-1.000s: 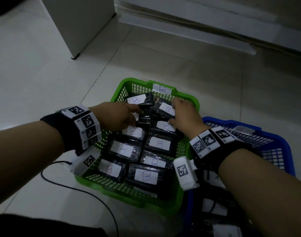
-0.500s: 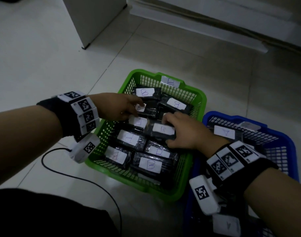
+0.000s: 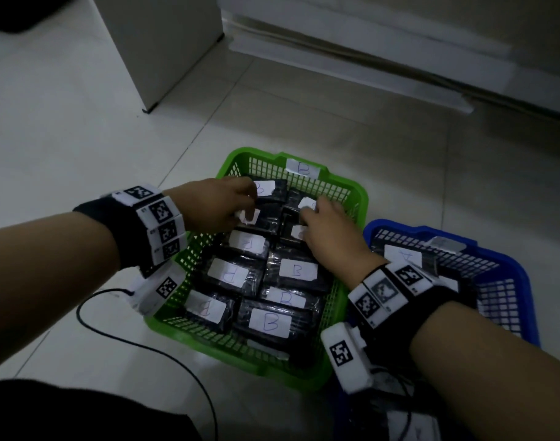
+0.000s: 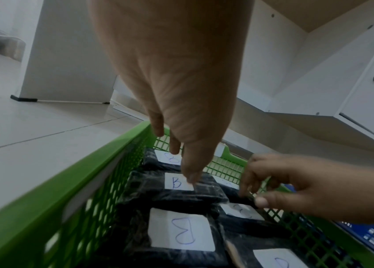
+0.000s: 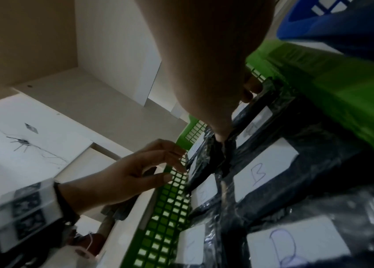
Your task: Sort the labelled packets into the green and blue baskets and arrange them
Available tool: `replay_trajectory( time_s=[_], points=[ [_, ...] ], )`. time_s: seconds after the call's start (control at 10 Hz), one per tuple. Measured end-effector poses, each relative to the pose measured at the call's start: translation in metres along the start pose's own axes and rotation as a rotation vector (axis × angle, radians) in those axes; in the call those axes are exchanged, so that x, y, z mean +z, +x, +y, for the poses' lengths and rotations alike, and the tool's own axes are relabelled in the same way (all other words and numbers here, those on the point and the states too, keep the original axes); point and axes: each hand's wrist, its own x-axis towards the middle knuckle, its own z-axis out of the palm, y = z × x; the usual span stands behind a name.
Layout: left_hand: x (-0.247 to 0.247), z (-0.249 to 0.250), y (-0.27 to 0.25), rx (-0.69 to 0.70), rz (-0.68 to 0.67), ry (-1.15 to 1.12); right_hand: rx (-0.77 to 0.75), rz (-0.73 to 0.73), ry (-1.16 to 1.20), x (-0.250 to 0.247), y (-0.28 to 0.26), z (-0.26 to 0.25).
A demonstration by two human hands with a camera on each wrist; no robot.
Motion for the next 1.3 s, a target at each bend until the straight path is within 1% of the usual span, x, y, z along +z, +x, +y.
replay_trajectory(
  time_s=[0.1, 0.2, 0.3, 0.4, 0.5, 0.6, 0.7, 0.8, 0.9, 1.0, 1.1, 1.3],
  points=[
    [0.0, -0.002, 0.017, -0.086, -0.089, 0.045, -0.015, -0.045, 0.001, 0.011, 0.02, 0.02],
    [0.007, -0.004, 0.025, -0.096, -0.203, 0.05, 0.041, -0.077, 0.036, 0.022, 0.031, 0.038],
    [0.01, -0.005, 0.029, -0.093, -0.213, 0.045, 0.043, -0.106, 0.027, 0.027, 0.031, 0.04],
    [0.011, -0.007, 0.031, -0.096, -0.189, 0.042, 0.019, -0.073, 0.053, 0.026, 0.029, 0.036],
    [0.01, -0.006, 0.033, -0.078, -0.136, 0.156, -0.014, 0.079, 0.137, 0.013, 0.023, 0.021],
    [0.011, -0.004, 0.032, -0.083, -0.133, 0.296, -0.065, 0.023, 0.187, 0.008, 0.02, 0.01],
    [0.013, -0.002, 0.032, -0.091, -0.12, 0.395, -0.139, -0.133, 0.186, 0.01, 0.019, 0.002],
    [0.013, -0.006, 0.031, -0.13, -0.067, 0.344, -0.096, -0.014, 0.223, 0.006, 0.026, 0.001],
    [0.013, -0.01, 0.03, -0.144, -0.083, 0.315, -0.07, 0.023, 0.242, 0.002, 0.034, 0.003],
    [0.015, -0.012, 0.032, -0.146, -0.117, 0.314, -0.057, -0.077, 0.217, 0.002, 0.038, 0.011],
    [0.016, -0.014, 0.036, -0.145, -0.089, 0.325, -0.099, -0.216, 0.162, 0.007, 0.034, 0.021],
    [0.016, -0.011, 0.027, -0.16, -0.086, 0.306, -0.126, -0.052, 0.155, 0.001, 0.011, 0.035]
  ],
)
